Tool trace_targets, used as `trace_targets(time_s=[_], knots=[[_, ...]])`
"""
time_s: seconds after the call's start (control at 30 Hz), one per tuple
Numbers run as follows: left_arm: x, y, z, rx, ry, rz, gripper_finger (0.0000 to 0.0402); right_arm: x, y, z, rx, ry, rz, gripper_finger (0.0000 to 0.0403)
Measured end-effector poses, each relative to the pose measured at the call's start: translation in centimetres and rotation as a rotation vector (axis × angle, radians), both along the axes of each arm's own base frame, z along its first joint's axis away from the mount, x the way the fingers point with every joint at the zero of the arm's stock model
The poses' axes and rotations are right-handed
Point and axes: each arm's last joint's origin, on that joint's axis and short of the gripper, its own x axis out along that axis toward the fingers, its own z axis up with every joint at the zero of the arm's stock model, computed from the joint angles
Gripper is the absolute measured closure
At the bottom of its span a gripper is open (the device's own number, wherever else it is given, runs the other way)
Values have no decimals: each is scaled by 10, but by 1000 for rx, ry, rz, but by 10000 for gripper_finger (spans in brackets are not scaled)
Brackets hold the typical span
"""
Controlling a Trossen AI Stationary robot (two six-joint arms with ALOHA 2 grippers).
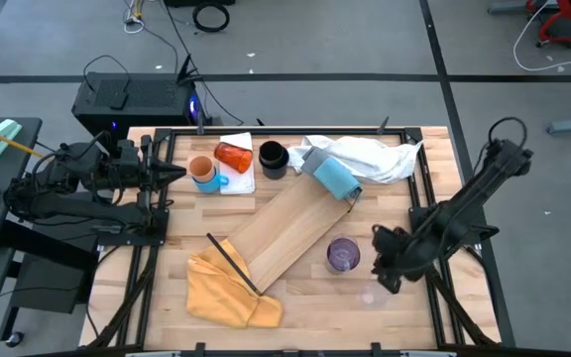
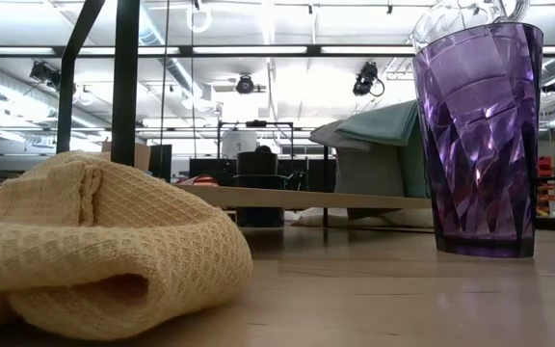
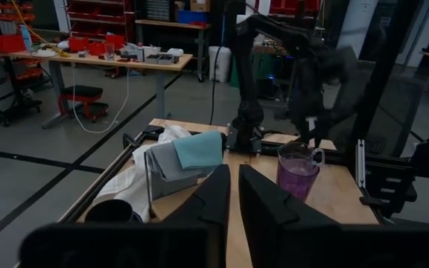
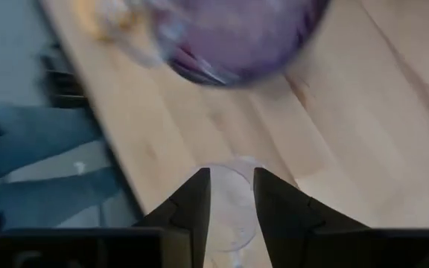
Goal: Stack small to large cups/mugs on shelf
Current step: Stack the transparent mug on the mug
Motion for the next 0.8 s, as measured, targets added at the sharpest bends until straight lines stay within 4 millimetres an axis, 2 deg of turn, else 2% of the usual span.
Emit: trace_targets(time_s=[0.23,0.37,0.6,0.8], knots=[[0,0,0,6,1,0,361,-2,-18,55,-120,-263,317,289],[0,0,0,8,1,-1,367,8,-31,77,-159,-342,367,286],[0,0,0,7,1,-1,366,31,-53,70,61,-235,427,276],[0,0,0,4,1,0,359,48,-62,61,147,-195,495,249]])
